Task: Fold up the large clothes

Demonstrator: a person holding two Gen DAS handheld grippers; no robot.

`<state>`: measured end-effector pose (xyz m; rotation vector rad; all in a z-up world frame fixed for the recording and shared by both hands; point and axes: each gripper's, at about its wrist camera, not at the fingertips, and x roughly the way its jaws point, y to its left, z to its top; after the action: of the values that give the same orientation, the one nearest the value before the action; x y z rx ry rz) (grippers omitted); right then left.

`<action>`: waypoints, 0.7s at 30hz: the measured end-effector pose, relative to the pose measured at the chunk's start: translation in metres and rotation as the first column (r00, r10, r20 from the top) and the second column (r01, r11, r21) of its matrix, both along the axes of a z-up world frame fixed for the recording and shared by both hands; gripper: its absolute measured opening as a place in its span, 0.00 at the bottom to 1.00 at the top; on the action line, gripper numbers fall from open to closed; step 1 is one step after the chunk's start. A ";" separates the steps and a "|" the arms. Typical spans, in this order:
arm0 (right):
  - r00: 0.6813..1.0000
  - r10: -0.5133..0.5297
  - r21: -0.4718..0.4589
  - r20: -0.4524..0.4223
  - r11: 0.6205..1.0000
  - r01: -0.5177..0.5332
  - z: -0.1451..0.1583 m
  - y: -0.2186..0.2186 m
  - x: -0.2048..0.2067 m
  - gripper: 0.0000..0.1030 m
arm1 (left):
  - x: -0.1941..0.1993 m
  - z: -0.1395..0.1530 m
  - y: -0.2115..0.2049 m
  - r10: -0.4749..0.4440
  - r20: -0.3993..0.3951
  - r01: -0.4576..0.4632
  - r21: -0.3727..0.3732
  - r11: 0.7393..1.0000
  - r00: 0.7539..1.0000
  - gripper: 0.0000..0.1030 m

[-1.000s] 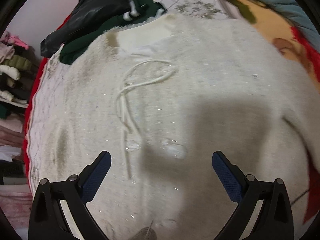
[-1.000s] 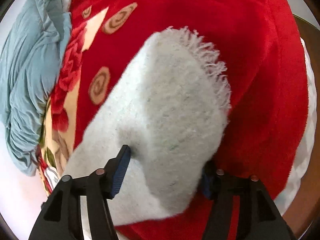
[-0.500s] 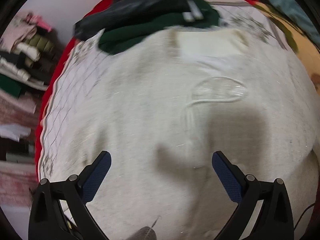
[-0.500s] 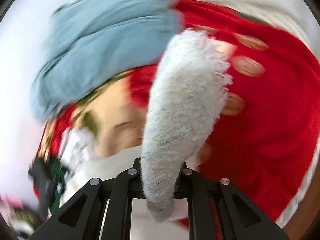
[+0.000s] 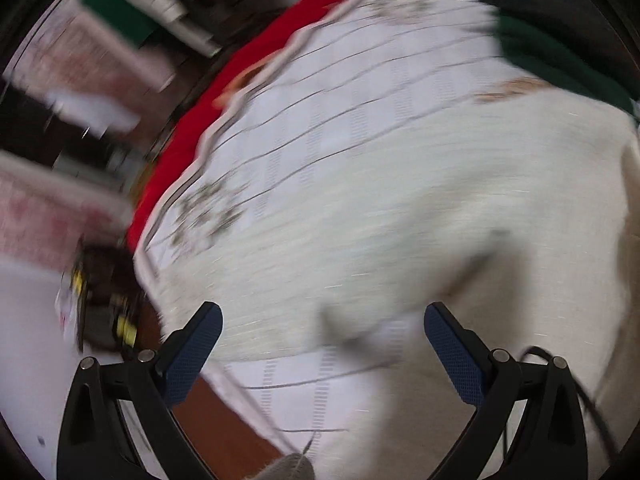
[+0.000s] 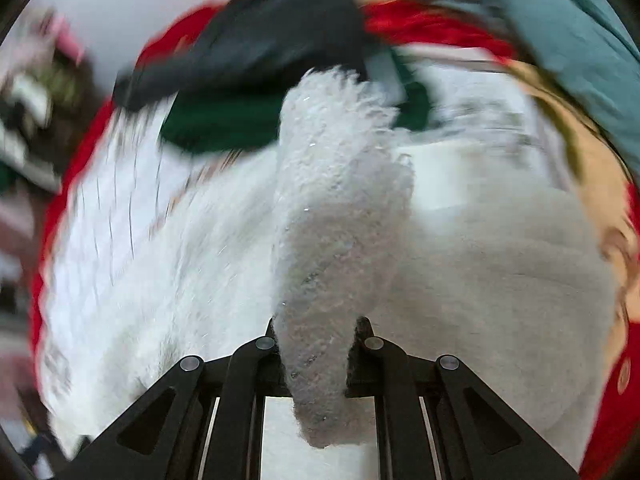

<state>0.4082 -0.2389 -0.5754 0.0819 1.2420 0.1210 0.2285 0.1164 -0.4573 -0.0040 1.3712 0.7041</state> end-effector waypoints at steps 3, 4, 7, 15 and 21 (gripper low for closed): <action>0.987 0.083 -0.094 -0.134 0.991 -0.096 -0.050 0.036 -0.003 0.21 | -0.021 -0.009 0.037 0.107 -0.008 -0.108 -0.014 0.994 0.994 1.00; 0.983 0.090 -0.097 -0.161 0.990 -0.106 -0.057 0.040 -0.003 0.26 | -0.027 -0.013 0.050 0.144 -0.009 -0.145 -0.033 0.989 0.989 1.00; 0.978 0.107 0.130 -0.177 0.988 -0.085 -0.051 0.025 -0.009 0.53 | -0.048 -0.021 0.081 0.247 0.007 -0.245 -0.104 0.964 0.969 1.00; 0.979 0.163 0.442 -0.125 0.892 -0.092 -0.002 -0.041 -0.048 0.73 | -0.101 -0.051 0.126 0.525 0.026 -0.470 -0.410 0.782 0.851 1.00; 0.979 0.075 0.251 -0.190 0.968 -0.025 -0.014 -0.095 -0.061 0.73 | -0.139 -0.110 0.165 0.789 -0.009 -0.601 -0.654 0.460 0.614 1.00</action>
<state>0.3471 -0.3336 -0.5893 0.2851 1.4242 0.3190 0.0892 0.2811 -0.5671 -1.2496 1.2083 0.8670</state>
